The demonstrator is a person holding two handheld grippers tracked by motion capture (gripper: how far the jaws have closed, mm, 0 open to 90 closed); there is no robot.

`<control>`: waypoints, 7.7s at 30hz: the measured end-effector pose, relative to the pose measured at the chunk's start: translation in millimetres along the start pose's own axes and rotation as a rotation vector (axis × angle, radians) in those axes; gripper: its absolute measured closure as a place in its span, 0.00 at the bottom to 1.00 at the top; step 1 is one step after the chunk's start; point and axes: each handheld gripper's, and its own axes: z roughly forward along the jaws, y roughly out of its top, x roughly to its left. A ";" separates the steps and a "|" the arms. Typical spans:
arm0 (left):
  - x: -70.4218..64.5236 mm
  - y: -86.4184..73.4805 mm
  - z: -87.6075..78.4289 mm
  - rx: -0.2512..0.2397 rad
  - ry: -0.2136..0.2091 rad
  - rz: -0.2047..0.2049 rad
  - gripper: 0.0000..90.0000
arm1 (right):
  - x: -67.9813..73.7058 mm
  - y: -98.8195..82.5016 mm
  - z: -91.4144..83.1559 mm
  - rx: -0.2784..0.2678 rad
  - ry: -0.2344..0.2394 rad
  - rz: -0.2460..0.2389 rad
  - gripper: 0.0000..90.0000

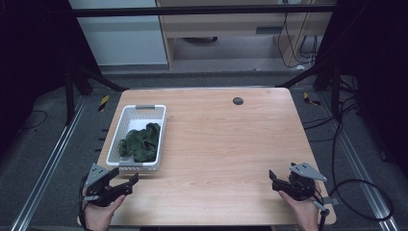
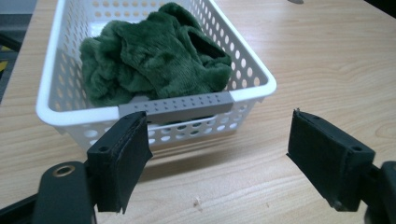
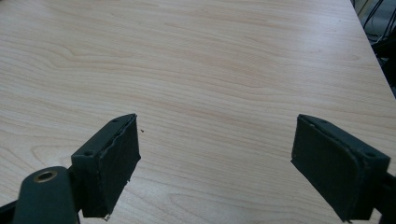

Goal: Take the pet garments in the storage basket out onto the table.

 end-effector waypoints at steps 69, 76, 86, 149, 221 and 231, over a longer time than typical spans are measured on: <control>45.9 94.1 85.4 0.256 0.044 0.055 0.18 | 0.8 -0.3 7.7 0.057 0.053 -0.024 0.14; 48.4 94.9 94.8 0.277 0.048 0.051 0.18 | 0.5 -0.8 9.2 0.065 0.055 -0.034 0.13; 47.4 95.0 104.4 0.319 0.047 0.044 0.18 | 0.1 -0.7 9.7 0.070 0.062 -0.031 0.13; 47.5 78.8 138.6 0.487 0.045 -0.004 0.74 | -0.9 -2.1 15.4 0.109 0.086 -0.029 0.09; -5.0 164.7 21.7 0.168 -0.090 0.133 0.82 | -4.2 -1.2 12.1 0.074 0.060 -0.033 0.08; -29.8 173.3 19.6 0.183 -0.125 0.203 0.82 | -4.6 -1.0 11.7 0.071 0.055 -0.035 0.08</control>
